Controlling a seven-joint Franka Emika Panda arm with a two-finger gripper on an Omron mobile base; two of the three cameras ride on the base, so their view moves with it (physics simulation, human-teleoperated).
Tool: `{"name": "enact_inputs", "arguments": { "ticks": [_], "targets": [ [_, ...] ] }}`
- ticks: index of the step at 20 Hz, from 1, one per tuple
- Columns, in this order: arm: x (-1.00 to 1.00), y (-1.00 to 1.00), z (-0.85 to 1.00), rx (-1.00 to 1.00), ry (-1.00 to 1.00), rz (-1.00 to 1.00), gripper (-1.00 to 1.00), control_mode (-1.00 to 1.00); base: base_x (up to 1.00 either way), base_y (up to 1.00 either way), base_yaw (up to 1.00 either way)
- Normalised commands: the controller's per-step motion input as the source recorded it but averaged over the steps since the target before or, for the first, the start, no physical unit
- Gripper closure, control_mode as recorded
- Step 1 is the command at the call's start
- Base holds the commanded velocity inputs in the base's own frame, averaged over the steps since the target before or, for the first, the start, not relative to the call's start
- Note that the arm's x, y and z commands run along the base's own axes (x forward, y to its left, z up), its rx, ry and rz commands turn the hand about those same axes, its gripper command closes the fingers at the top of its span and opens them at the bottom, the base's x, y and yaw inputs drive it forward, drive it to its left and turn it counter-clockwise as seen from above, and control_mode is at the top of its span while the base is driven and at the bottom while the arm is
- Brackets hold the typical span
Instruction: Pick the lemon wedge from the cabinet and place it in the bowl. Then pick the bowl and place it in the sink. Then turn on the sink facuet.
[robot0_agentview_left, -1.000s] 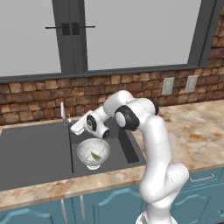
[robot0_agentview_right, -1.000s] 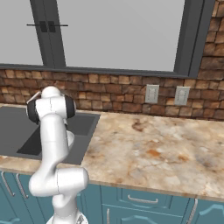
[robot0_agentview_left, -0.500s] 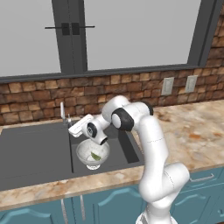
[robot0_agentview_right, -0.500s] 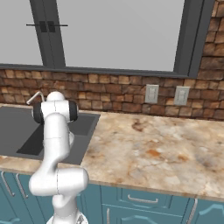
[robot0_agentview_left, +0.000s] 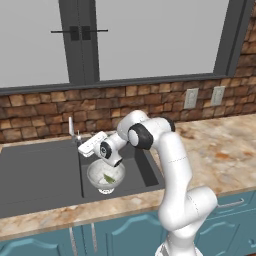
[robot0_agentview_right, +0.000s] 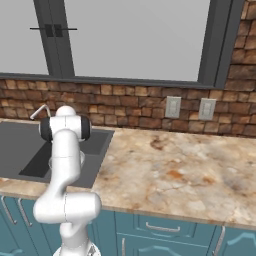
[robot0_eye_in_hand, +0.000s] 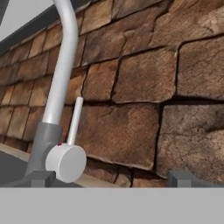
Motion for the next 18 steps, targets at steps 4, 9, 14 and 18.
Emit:
{"name": "enact_inputs", "arguments": {
  "ticks": [4,9,14,18],
  "targets": [
    [0.0,0.31,0.33,0.14,0.0,-0.03,-1.0,-1.0,0.0,0.0,0.0],
    [-0.11,0.2,0.38,0.14,-0.02,-0.01,-1.0,-1.0,0.0,0.0,0.0],
    [-0.03,0.27,0.48,0.12,-0.01,0.0,-1.0,-1.0,0.0,0.0,0.0],
    [0.18,0.23,0.24,0.08,-0.01,-0.01,-1.0,-1.0,0.0,0.0,0.0]
  ]
}}
